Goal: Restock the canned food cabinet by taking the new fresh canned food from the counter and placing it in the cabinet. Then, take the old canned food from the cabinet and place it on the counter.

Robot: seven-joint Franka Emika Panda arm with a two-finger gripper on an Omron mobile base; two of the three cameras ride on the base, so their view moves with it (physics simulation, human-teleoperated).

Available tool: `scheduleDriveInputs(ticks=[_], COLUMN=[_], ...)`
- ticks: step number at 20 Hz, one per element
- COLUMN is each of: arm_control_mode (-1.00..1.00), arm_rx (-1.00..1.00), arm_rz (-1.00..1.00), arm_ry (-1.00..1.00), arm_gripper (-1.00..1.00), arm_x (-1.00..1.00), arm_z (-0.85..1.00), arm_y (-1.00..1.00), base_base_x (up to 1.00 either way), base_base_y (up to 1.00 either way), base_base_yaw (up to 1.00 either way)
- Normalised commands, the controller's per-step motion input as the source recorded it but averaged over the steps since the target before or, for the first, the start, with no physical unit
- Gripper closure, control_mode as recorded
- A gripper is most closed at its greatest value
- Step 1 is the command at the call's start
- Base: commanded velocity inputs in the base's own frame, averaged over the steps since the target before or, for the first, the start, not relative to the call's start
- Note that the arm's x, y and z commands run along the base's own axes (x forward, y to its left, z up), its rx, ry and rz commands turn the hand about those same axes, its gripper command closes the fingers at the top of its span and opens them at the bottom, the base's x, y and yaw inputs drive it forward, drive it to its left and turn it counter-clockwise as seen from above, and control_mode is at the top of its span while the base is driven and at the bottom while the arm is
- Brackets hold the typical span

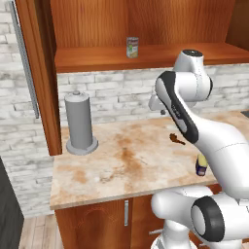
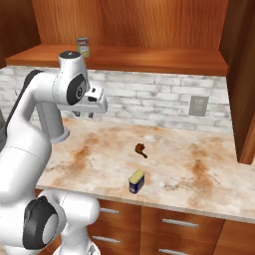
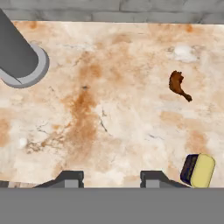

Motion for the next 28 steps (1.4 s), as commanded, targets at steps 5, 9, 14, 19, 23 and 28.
scheduleDriveInputs(ticks=[5, 9, 14, 19, 23, 28], arm_control_mode=[-1.00, -1.00, -1.00, -1.00, -1.00, -1.00], arm_rx=[0.03, 0.11, 0.04, 0.02, -0.01, -0.01], arm_rz=[-0.10, -0.33, -0.40, -0.42, -0.19, 0.00], arm_ry=[0.00, 0.12, 0.22, 0.33, 0.24, 0.12], arm_gripper=[-1.00, -1.00, -1.00, -1.00, -1.00, -1.00], arm_x=[-0.18, -0.13, -0.01, 0.00, 0.00, -0.19], arm_z=[-0.14, -0.50, -0.64, -0.82, -0.70, -0.65], arm_y=[-0.56, -1.00, -1.00, -0.98, -0.40, -0.05], base_base_x=[0.00, 0.00, 0.00, 0.00, 0.00, 0.00], base_base_y=[0.00, 0.00, 0.00, 0.00, 0.00, 0.00], base_base_yaw=[0.00, 0.00, 0.00, 0.00, 0.00, 0.00])
